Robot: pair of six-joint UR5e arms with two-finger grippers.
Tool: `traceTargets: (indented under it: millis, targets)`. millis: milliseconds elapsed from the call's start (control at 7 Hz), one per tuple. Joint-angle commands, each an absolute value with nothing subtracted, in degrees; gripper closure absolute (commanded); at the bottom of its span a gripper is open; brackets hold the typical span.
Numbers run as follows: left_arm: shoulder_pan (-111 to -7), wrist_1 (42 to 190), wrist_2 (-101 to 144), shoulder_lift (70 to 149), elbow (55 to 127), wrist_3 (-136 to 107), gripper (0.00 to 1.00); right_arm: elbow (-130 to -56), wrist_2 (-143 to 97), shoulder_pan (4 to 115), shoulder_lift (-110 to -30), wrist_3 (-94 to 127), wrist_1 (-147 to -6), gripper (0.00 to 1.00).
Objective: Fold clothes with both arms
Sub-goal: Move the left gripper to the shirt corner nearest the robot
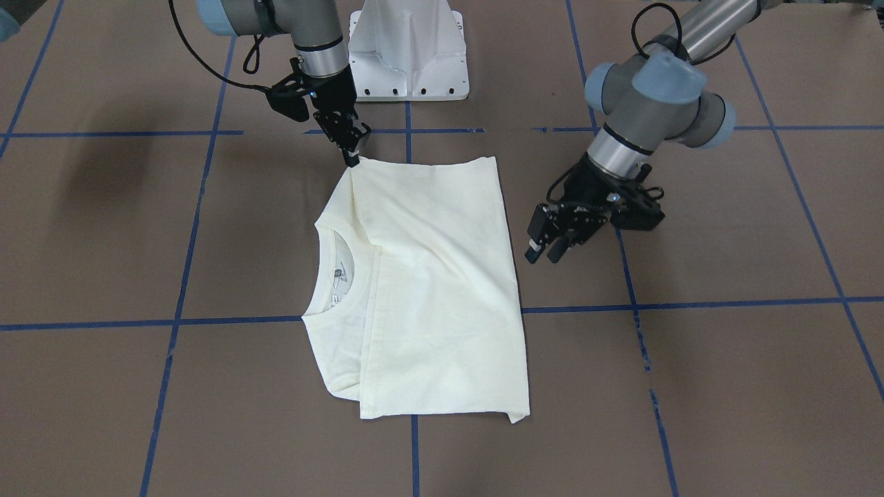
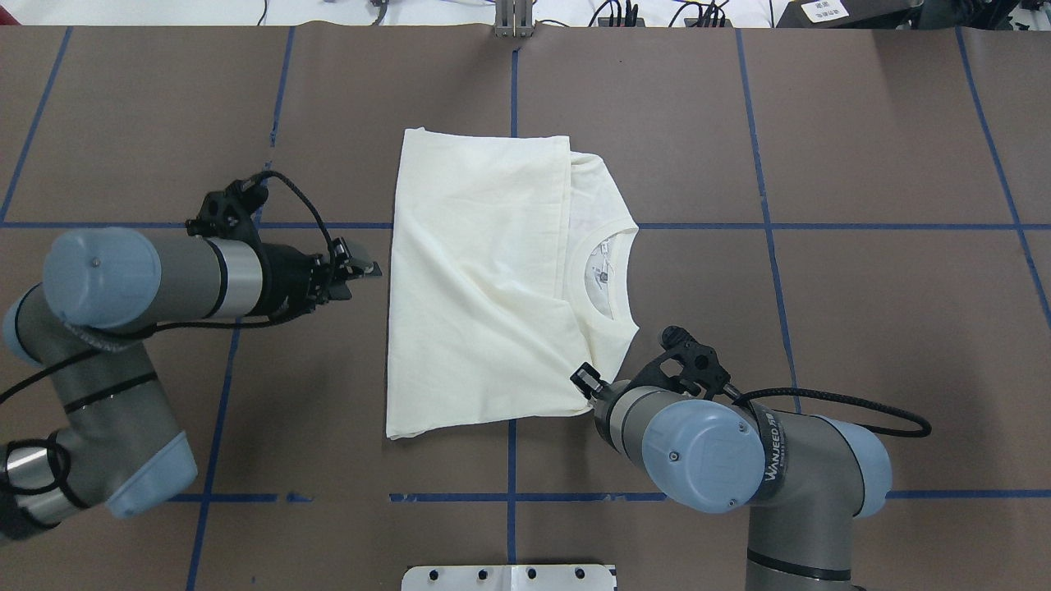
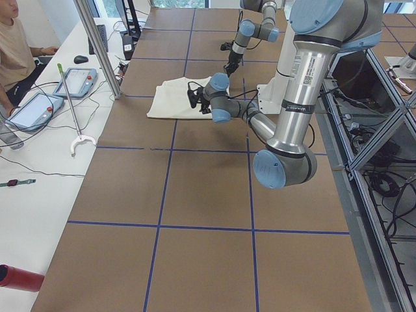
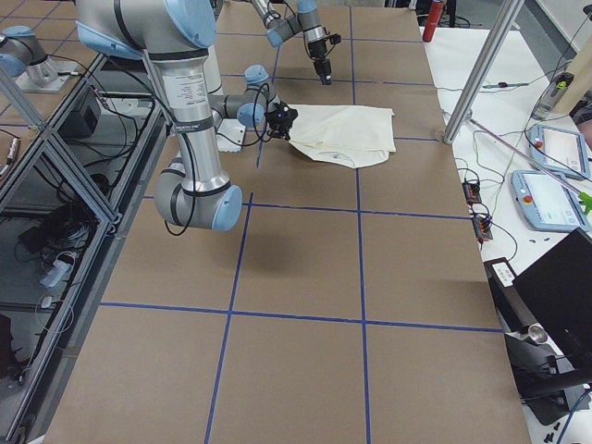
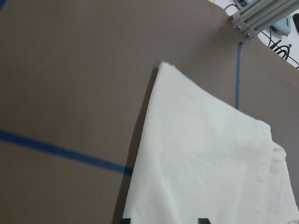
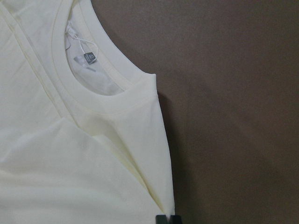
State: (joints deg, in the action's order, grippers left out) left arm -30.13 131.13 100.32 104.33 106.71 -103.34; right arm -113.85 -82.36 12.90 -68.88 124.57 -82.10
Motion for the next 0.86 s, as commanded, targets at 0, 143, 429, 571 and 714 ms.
traceTargets:
  millis: [0,143,429,571,714]
  targets:
    - [-16.58,119.57,93.02,103.01,113.55,-112.47,0.38,-114.17,-82.97,12.83,-69.26,124.28,-82.0,1.0]
    - [-12.61,119.36,90.38,102.83,113.03,-115.2,0.39,-114.17,-82.88,12.75,-69.17,124.28,-82.0,1.0]
    - [-11.87,119.27,89.47,103.18,112.5,-115.23,0.41,-114.17,-82.88,12.83,-69.34,124.28,-82.09,1.0]
    - [-12.04,119.27,89.39,103.18,111.8,-114.62,0.43,-114.17,-82.88,12.75,-69.26,124.28,-82.09,1.0]
    - [-12.13,119.27,89.3,103.18,111.1,-114.52,0.43,-114.17,-82.88,12.83,-69.26,124.28,-82.0,1.0]
